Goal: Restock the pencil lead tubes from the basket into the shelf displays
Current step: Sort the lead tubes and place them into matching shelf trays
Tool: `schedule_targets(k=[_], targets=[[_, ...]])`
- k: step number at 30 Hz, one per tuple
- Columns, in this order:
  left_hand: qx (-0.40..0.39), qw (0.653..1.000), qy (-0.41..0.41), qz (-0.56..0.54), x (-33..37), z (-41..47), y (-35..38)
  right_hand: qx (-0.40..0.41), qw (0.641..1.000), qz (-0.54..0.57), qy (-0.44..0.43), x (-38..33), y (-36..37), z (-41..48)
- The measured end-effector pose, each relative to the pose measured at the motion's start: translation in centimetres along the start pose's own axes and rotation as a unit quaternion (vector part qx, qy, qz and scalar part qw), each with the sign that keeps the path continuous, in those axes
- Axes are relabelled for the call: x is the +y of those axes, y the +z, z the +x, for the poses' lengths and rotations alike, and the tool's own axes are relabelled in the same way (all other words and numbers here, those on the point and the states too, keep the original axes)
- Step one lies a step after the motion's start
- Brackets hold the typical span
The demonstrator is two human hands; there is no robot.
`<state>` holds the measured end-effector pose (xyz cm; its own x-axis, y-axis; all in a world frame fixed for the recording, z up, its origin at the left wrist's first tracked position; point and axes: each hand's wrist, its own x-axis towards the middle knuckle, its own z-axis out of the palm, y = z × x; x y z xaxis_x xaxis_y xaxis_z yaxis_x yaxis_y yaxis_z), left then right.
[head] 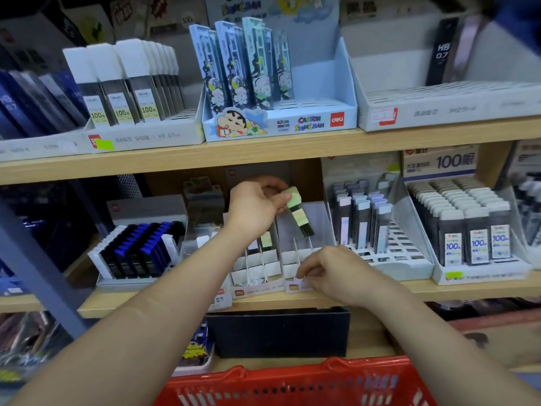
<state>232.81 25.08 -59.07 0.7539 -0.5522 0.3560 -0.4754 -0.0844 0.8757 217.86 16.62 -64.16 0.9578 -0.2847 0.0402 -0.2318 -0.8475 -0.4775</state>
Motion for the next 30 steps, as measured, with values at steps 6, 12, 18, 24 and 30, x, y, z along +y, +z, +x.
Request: schedule_targets(k=[6,12,18,24,30], targets=[[-0.058,0.995,-0.001,0.084,0.5,0.7,2.6,0.041,0.995,0.085,0.029,1.5,-1.6,-0.1],[-0.092,0.96,0.032,0.263,-0.2,1.2,4.4,0.047,0.989,0.13,0.058,3.1,-2.3,-0.3],[-0.086,0.925,0.08,0.362,-0.2,0.8,5.2,0.049,0.987,0.142,0.054,3.2,-2.4,-0.4],[-0.082,0.895,0.118,0.422,0.4,0.7,4.7,0.048,0.984,0.161,0.06,3.3,-2.8,-0.8],[-0.06,0.932,0.142,0.328,2.6,-5.3,0.4,0.035,0.981,0.191,0.03,2.3,-3.7,-1.1]])
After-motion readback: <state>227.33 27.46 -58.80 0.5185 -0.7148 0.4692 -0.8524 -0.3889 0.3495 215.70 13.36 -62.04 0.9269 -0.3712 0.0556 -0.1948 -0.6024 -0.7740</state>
